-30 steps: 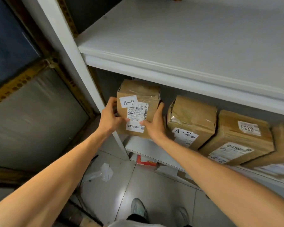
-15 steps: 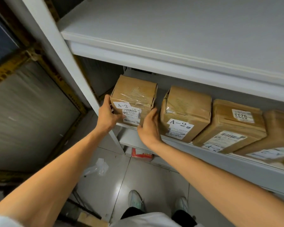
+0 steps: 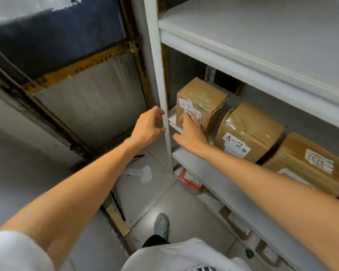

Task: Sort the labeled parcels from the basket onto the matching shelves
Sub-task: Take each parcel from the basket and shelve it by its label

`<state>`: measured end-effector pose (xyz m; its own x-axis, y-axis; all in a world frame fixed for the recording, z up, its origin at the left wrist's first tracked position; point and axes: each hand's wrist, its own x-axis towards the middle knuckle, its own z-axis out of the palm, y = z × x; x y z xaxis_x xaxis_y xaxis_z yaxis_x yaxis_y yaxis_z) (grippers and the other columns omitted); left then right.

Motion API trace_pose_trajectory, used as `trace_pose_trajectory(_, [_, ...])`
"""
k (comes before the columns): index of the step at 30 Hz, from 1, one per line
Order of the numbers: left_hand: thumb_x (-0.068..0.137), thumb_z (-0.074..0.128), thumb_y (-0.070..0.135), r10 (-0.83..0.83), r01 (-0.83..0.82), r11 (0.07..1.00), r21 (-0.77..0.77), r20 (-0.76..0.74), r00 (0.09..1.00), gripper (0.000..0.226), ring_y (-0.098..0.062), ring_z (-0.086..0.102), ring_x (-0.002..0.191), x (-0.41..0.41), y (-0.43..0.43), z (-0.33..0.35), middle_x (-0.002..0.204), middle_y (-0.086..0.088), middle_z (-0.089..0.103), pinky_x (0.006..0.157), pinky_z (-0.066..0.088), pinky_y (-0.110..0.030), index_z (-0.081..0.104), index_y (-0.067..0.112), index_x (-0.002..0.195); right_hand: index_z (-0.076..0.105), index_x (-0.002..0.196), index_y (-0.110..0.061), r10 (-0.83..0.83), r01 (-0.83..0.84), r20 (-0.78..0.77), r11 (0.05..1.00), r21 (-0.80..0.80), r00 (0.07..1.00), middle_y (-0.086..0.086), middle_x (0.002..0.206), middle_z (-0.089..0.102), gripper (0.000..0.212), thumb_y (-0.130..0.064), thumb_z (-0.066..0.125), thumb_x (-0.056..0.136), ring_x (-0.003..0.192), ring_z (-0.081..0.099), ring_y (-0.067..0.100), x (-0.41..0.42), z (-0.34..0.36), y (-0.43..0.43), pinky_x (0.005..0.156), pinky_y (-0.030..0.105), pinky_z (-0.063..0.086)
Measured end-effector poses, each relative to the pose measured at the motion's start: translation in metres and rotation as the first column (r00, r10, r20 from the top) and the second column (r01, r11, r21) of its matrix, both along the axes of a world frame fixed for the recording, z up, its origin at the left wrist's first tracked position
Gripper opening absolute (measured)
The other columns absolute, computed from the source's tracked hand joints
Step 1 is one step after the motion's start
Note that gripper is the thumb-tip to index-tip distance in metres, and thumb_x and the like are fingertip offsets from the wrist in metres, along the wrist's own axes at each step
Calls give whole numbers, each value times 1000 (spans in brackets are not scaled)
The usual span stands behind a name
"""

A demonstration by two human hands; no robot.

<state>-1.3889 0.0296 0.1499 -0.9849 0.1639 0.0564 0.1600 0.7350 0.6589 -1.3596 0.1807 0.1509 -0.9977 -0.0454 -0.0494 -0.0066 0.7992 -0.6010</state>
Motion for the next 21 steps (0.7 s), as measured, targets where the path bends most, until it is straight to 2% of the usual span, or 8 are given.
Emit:
trace_pose_trajectory(4, [77,76,14,135,-136,982,-128,-12,991,53,-16,59,102,66,-24,10,117,-5,61,88,51,-29,52,14,124,48,114,-10,323,-307,-50,929,208,945,9,117,52,42,-25,68,80,106,53,28,21,10,-16,80,36,45])
trace_pose_trajectory(9, [75,77,18,366,-354,916,-190,35,930,52,-18,59,98,186,-41,9,113,-5,62,87,52,-35,54,14,121,52,107,-12,613,-580,-63,772,260,788,6,107,55,38,-27,68,77,96,56,26,87,13,-40,75,38,50])
trace_pose_trajectory(15, [72,78,23,644,-617,762,-196,143,751,45,-18,62,93,359,-57,-1,104,-4,65,84,54,-36,61,15,113,52,112,-8,882,-849,-34,461,258,469,10,111,55,43,-24,70,76,99,55,28,203,9,-84,79,39,49])
trace_pose_trajectory(21, [73,77,19,859,-820,510,-260,205,469,40,-15,59,85,547,-56,-7,98,-5,66,76,46,-22,63,9,109,51,111,-9,994,-960,103,0,280,30,11,109,56,46,-28,69,73,97,54,31,345,3,-139,78,41,49])
